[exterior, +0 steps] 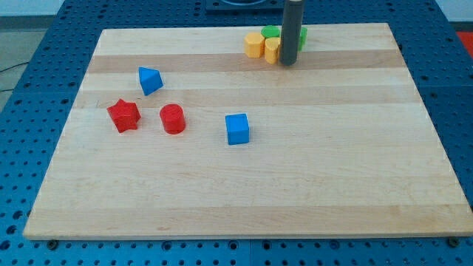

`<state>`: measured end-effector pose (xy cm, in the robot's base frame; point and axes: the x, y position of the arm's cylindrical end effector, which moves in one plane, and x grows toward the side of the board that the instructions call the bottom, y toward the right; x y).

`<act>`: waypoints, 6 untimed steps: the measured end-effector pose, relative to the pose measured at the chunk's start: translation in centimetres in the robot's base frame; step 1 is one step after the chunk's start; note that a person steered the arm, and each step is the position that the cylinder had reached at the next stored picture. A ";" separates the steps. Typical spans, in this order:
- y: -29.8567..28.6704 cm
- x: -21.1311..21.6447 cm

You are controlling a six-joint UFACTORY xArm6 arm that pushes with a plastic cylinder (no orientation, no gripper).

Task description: Move the yellow heart to the top right of the blue cube

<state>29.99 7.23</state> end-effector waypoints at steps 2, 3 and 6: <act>-16.4 -2.4; -15.1 -7.1; -9.4 -10.6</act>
